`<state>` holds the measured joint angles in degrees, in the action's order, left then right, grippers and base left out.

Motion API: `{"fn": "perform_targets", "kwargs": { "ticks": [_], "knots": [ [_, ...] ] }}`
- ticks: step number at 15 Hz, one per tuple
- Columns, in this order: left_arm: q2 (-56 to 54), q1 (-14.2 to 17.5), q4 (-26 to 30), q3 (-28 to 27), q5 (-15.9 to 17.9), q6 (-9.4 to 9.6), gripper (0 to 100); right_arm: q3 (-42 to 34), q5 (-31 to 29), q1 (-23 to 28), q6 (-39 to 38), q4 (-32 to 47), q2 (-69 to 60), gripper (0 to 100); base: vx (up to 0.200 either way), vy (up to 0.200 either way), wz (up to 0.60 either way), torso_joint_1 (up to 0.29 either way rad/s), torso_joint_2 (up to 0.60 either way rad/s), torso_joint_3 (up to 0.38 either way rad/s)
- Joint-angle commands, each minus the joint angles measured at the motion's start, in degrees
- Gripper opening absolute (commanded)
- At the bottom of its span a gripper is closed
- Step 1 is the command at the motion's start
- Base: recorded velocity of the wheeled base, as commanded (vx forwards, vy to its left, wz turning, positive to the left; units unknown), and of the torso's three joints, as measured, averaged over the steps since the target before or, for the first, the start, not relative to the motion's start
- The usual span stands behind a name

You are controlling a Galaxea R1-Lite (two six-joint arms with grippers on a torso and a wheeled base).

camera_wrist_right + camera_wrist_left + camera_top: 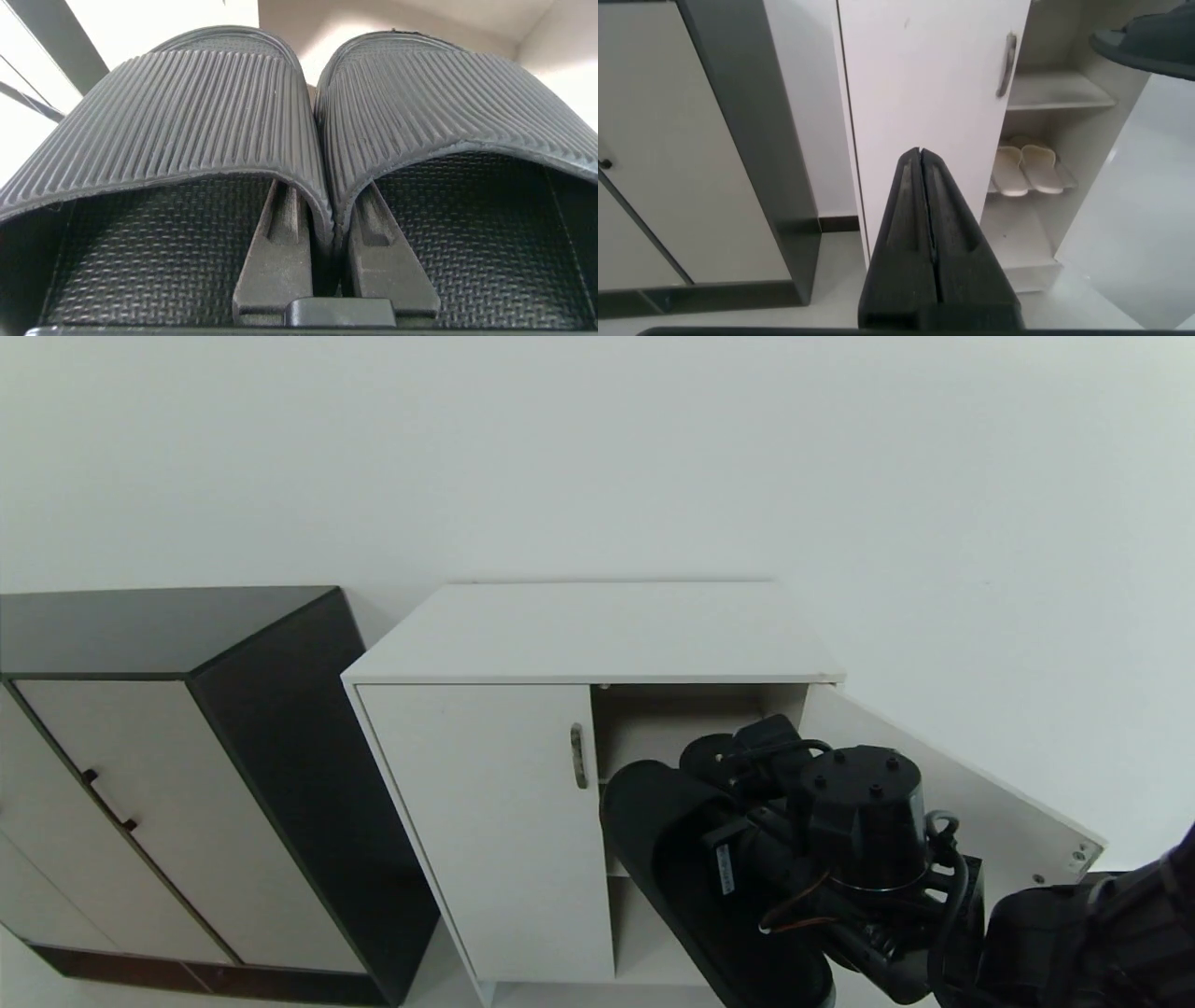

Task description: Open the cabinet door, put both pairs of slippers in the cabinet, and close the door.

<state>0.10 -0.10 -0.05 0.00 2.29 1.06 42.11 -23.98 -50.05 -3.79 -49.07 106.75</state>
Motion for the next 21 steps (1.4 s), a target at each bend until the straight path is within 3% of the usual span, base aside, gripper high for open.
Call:
{"fn": "perform_targets", "kwargs": {
  "ticks": [1,13,21],
  "knots": [
    [0.0,0.0,0.0,0.0,0.0,-0.01,0,0.0,0.0,0.0,0.0,-0.2,0.6,0,0.000,0.000,0.00,-0.198,0.53,0.305],
    [0.0,0.0,0.0,0.0,0.0,-0.01,0,-0.2,-0.1,0.0,0.0,-1.6,2.2,0,0.000,0.000,0.00,-0.161,0.48,0.324],
    [0.0,0.0,0.0,0.0,0.0,-0.01,0,-0.6,0.0,-0.2,0.0,-2.4,2.7,0,0.000,0.000,0.00,-0.060,0.43,0.368]
  ]
}}
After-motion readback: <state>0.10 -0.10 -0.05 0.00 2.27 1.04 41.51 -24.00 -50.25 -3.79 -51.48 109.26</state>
